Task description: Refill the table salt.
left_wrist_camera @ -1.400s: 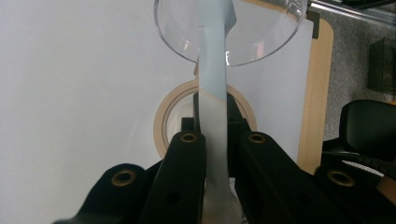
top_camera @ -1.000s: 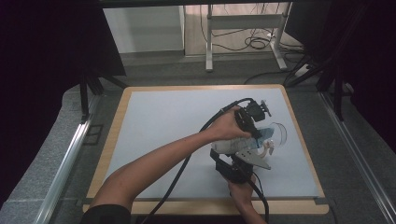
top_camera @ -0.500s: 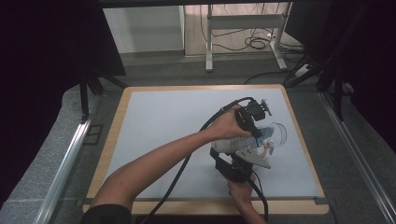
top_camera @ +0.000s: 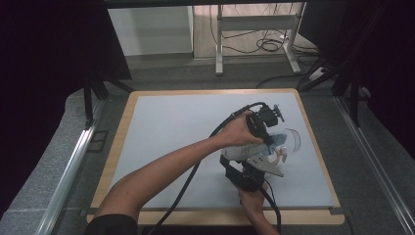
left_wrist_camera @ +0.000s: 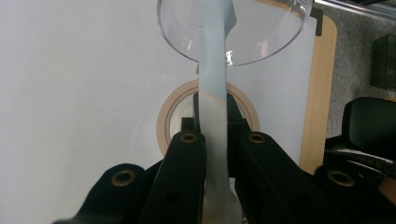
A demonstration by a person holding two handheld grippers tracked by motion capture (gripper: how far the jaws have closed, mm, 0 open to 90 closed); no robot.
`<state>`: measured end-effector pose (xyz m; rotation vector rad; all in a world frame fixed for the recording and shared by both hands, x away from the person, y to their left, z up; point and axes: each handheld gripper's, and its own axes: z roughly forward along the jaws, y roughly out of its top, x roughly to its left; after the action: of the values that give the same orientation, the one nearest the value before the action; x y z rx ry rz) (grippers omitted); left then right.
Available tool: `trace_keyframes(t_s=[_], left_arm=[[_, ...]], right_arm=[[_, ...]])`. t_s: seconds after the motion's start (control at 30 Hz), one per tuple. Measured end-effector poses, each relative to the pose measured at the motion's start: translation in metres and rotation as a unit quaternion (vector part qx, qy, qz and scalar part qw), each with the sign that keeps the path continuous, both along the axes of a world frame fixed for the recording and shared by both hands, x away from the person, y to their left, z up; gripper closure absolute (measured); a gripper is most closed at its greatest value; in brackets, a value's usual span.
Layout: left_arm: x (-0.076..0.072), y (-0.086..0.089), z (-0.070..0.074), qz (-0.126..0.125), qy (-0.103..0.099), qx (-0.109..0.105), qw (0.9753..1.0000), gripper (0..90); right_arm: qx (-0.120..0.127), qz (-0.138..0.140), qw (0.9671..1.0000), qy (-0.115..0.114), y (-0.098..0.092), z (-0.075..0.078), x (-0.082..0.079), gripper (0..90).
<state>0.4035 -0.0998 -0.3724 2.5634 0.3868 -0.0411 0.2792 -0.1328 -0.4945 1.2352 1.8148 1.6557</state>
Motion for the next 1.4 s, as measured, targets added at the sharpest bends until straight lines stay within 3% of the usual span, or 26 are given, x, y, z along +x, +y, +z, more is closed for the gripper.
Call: trace_keyframes(t_s=[1.4], left_arm=[[0.0014, -0.0029, 0.0000, -0.001, 0.003, 0.005, 1.0000, 90.0]], right_arm=[[0.009, -0.003, 1.0000, 0.001, -0.0009, 0.0011, 0.0006, 52.4]])
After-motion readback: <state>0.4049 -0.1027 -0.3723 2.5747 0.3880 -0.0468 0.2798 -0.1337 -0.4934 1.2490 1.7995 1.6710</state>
